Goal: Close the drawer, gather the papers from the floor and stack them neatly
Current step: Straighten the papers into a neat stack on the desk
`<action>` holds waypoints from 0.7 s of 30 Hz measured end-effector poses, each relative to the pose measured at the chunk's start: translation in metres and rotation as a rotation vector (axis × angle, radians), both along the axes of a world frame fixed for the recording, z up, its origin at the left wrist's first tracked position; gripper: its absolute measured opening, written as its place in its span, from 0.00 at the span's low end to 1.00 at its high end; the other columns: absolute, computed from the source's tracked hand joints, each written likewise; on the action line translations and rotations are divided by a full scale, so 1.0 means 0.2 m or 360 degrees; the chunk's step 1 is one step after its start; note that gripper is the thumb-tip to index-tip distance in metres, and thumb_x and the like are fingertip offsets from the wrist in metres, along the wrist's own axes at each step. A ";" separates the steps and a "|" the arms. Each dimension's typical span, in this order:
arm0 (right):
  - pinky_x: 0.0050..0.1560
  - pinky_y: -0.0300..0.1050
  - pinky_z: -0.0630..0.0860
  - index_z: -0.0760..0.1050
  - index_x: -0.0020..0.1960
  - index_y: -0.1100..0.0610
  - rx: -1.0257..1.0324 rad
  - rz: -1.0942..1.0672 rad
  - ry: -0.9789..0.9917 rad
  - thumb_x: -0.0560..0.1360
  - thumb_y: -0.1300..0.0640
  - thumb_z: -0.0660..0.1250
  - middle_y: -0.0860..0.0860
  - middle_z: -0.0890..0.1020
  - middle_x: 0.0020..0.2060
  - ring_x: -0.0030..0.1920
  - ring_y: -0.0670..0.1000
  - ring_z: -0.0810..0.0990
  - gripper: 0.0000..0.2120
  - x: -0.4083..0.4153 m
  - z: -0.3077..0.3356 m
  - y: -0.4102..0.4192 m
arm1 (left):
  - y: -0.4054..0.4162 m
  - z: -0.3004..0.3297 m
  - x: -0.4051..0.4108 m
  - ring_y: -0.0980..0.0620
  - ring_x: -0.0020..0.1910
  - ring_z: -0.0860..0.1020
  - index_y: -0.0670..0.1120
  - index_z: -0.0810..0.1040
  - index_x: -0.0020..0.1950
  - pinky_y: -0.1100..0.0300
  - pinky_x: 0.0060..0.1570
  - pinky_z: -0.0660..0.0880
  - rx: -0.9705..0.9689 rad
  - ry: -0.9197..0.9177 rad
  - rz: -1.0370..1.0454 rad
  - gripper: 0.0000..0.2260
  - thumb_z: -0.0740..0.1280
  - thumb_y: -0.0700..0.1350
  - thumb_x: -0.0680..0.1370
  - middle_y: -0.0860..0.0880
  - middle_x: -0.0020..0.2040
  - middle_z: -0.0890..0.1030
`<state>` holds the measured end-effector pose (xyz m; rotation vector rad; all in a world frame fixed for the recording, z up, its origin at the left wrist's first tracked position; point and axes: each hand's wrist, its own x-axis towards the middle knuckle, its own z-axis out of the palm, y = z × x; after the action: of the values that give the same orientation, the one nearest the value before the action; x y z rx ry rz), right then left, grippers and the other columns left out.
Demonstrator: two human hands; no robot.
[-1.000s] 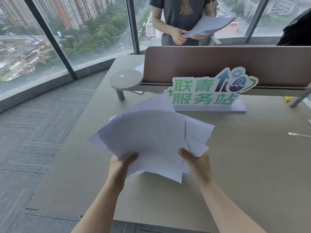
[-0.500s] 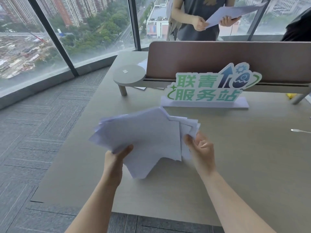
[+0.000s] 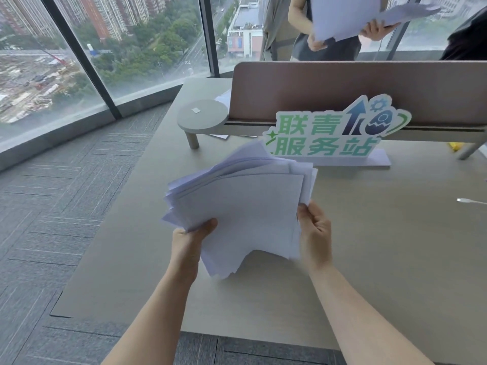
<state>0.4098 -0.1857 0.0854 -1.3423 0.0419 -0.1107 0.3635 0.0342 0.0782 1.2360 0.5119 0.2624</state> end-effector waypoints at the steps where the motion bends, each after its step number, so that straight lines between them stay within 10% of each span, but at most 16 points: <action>1: 0.36 0.39 0.66 0.75 0.37 0.52 0.0018 -0.0041 -0.0046 0.82 0.66 0.57 0.45 0.73 0.32 0.35 0.45 0.69 0.19 0.00 0.00 0.00 | 0.00 0.01 0.00 0.45 0.44 0.81 0.47 0.83 0.44 0.51 0.47 0.77 -0.0012 -0.0035 -0.0019 0.11 0.75 0.39 0.62 0.48 0.42 0.85; 9: 0.43 0.44 0.74 0.78 0.47 0.55 -0.0060 0.0169 -0.0003 0.74 0.47 0.68 0.50 0.81 0.39 0.42 0.49 0.77 0.11 -0.04 -0.08 -0.04 | 0.01 -0.06 -0.02 0.45 0.43 0.81 0.43 0.81 0.47 0.54 0.45 0.77 0.0000 0.0079 -0.0075 0.14 0.74 0.40 0.62 0.48 0.42 0.85; 21: 0.40 0.36 0.77 0.81 0.44 0.56 -0.0185 -0.0098 0.0130 0.74 0.65 0.71 0.42 0.84 0.34 0.37 0.42 0.82 0.05 -0.02 -0.07 -0.04 | -0.02 0.01 0.04 0.53 0.39 0.83 0.45 0.83 0.42 0.60 0.40 0.79 0.0060 -0.0116 -0.0101 0.08 0.74 0.38 0.64 0.51 0.39 0.86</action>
<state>0.4049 -0.1937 0.0708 -1.4617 0.1475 -0.1119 0.3708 0.0298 0.0804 1.2723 0.4059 0.2636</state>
